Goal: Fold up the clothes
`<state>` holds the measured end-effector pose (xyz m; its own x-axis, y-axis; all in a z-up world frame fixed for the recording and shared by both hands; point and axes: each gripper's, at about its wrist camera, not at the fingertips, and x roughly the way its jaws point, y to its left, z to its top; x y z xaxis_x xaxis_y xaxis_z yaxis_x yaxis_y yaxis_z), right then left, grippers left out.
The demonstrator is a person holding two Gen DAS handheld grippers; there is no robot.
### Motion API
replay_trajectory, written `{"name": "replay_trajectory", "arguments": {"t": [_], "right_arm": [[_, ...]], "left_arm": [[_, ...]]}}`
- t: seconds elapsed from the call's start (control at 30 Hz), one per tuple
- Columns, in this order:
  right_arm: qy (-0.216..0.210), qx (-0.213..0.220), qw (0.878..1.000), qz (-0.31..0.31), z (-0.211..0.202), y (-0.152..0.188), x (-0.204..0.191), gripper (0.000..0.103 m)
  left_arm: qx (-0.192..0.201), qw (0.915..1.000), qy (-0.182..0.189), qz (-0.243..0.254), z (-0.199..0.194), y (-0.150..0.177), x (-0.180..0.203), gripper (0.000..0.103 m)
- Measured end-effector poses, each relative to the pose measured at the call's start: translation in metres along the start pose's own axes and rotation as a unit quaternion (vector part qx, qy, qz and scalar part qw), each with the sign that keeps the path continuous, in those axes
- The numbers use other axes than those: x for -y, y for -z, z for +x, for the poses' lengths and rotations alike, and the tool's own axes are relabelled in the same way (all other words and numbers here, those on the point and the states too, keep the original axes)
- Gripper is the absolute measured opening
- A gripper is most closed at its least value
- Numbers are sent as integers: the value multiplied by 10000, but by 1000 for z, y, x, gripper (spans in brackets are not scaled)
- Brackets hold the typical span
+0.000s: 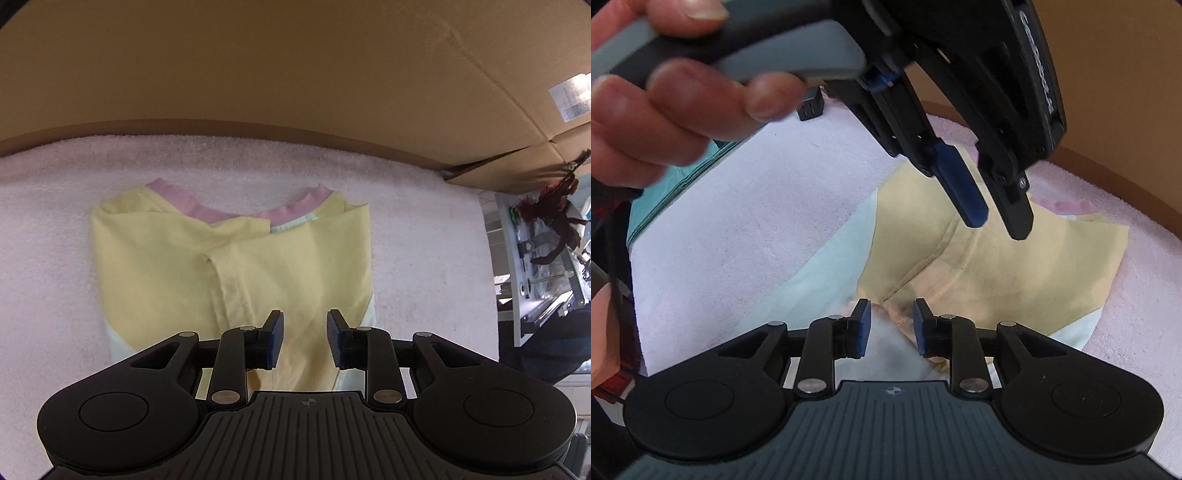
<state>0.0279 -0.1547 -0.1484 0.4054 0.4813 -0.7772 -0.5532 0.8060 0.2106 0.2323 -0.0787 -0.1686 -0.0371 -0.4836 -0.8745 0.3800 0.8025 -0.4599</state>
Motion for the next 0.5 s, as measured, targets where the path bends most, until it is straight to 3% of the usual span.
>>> {"name": "replay_trajectory", "arguments": {"t": [0.13,0.17,0.27,0.33,0.43,0.5], "right_arm": [[-51,230,9988,435,-13,1,9,33],[12,232,9982,545,-11,1,13,38],[143,82,9971,736,1,2,21,40],[121,-47,9977,659,8,6,16,41],[62,-221,9993,307,12,11,-1,51],[-163,-408,9990,87,9,11,-11,50]], "left_arm": [[-102,9999,-72,-66,17,-4,-11,43],[-145,9998,-113,-91,22,-4,-14,43],[-185,9997,-87,-122,29,-2,-22,43],[-198,9997,-21,-126,29,-1,-25,43],[-227,9996,74,-157,29,-2,-29,43],[-237,9994,150,-219,28,-1,-33,43]]}}
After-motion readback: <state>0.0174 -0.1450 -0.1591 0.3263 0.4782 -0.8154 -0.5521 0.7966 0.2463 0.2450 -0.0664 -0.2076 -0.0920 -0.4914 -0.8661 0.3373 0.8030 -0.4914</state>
